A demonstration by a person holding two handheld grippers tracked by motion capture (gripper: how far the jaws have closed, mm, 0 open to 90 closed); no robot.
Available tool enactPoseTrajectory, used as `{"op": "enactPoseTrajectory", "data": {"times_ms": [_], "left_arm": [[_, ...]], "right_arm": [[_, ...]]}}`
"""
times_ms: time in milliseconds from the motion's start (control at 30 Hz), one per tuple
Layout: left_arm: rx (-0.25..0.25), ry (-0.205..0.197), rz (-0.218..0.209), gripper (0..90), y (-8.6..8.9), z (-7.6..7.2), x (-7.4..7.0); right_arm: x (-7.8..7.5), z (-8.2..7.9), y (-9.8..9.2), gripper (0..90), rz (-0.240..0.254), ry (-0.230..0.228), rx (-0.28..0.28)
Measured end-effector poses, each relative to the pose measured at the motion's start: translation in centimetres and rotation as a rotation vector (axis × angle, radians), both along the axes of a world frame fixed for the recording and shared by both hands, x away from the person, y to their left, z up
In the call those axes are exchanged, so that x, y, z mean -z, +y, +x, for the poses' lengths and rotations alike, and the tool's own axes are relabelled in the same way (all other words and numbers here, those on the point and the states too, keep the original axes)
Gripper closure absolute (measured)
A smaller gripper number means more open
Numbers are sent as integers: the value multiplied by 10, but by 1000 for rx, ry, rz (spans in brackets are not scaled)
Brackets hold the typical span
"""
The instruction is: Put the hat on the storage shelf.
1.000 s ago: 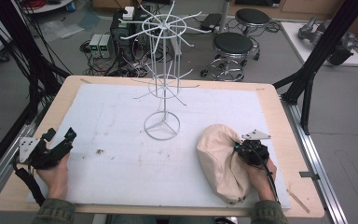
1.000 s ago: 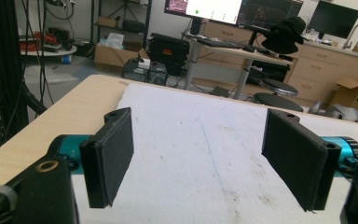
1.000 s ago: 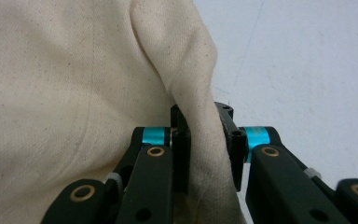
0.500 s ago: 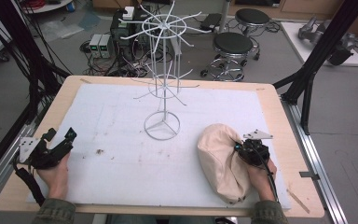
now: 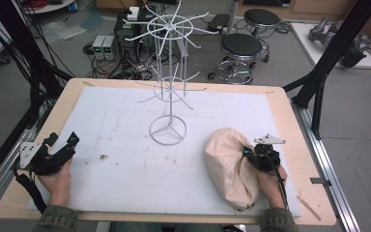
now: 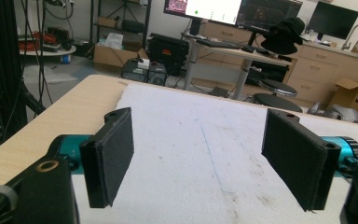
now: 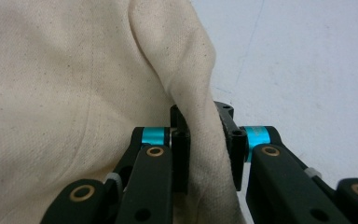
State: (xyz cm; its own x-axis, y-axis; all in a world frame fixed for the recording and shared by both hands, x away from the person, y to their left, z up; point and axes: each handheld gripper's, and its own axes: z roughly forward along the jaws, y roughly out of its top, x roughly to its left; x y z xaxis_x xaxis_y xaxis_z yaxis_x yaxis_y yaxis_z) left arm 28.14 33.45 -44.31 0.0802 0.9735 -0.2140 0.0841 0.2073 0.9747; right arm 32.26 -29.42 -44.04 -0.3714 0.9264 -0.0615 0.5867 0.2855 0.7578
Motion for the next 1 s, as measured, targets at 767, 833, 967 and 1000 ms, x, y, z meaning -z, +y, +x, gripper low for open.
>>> {"op": "enactPoseTrajectory", "data": {"times_ms": [767,833,967,1000], "left_arm": [[-21,-23,-23,253,4,1,-2],[-28,-29,-26,255,5,2,-2],[-43,-36,-43,259,7,4,-3],[-47,-39,-49,259,8,5,-4]], "right_arm": [[-44,-6,-4,781,385,-204,-165],[-51,-5,0,781,413,-223,-204],[-61,-4,8,779,456,-254,-271],[-63,-3,10,778,496,-265,-302]]}}
